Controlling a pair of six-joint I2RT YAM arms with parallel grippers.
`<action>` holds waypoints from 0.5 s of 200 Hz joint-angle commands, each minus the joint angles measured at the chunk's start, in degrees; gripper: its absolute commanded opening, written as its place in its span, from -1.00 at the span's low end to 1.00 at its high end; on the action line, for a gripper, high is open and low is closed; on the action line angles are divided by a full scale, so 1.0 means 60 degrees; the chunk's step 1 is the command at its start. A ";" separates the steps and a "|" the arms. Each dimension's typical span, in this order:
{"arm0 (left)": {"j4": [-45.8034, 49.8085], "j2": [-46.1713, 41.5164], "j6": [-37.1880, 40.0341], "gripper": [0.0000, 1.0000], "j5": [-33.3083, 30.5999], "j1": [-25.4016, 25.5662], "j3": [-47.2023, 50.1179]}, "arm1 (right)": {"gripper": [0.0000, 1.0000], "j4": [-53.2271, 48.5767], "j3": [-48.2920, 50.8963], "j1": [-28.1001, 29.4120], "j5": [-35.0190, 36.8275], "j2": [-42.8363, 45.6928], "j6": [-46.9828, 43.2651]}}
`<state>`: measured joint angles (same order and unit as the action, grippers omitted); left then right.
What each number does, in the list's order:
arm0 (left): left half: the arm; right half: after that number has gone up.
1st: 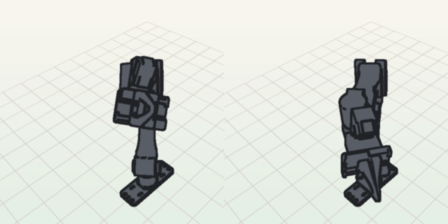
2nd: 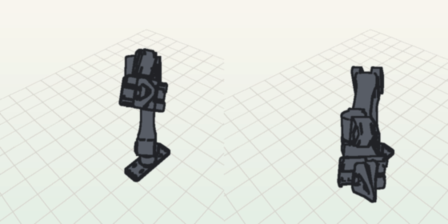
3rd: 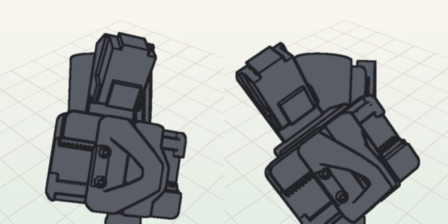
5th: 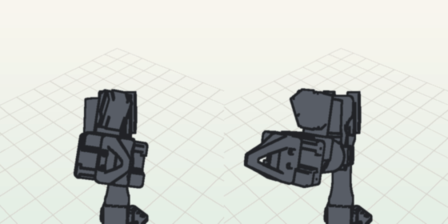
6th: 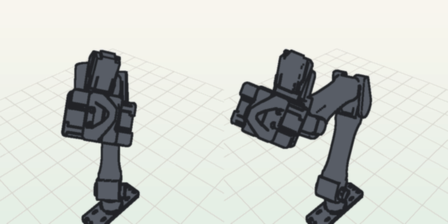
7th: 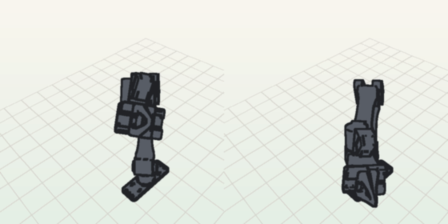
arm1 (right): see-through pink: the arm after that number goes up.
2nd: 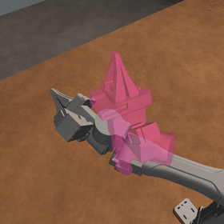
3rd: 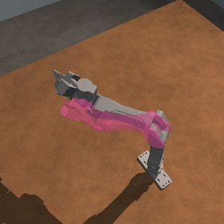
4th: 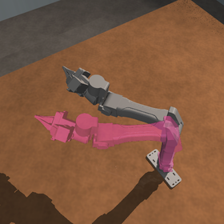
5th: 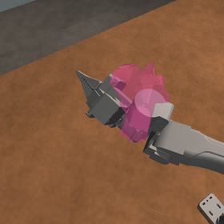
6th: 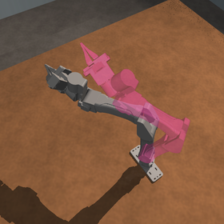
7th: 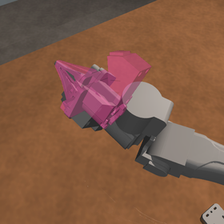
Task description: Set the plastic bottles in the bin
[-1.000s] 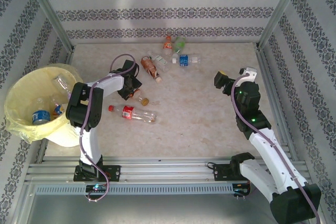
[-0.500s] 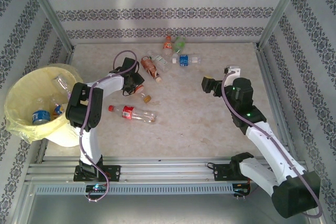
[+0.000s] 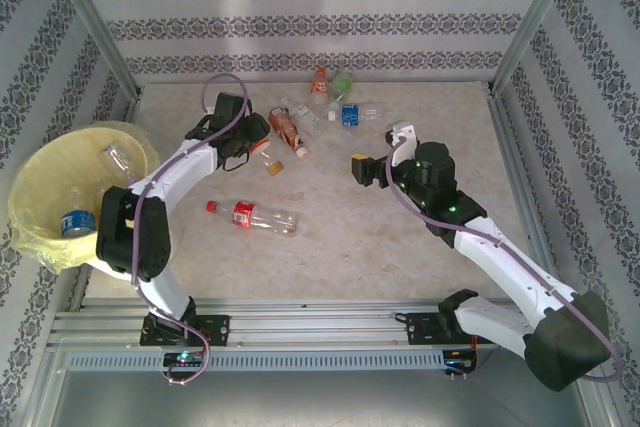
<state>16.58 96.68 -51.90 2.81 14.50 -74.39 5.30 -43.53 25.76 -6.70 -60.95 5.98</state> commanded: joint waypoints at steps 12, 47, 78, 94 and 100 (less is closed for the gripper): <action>0.0066 -0.0858 0.0627 -0.15 0.0042 -0.0143 -0.0295 | 0.96 0.0484 -0.0559 0.0486 -0.0751 -0.0355 -0.0985; 0.0155 -0.1792 0.0935 -0.15 0.0059 -0.0413 -0.0321 | 0.96 0.0721 -0.0626 0.0991 -0.0794 -0.0577 -0.1589; 0.0522 -0.2482 0.1326 -0.15 0.0045 -0.0699 -0.0648 | 0.96 0.0999 -0.0681 0.1110 -0.1029 -0.0803 -0.1596; 0.0749 -0.2840 0.1593 -0.14 -0.0017 -0.0836 -0.0843 | 0.96 0.1072 -0.0754 0.1183 -0.1066 -0.0935 -0.1596; 0.0886 -0.2991 0.1764 -0.14 -0.0179 -0.0849 -0.0941 | 0.96 0.1079 -0.0796 0.1200 -0.1059 -0.0984 -0.1604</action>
<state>18.37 82.74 -45.89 2.98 10.46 -76.69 8.88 -46.09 31.92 -11.44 -65.73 -2.15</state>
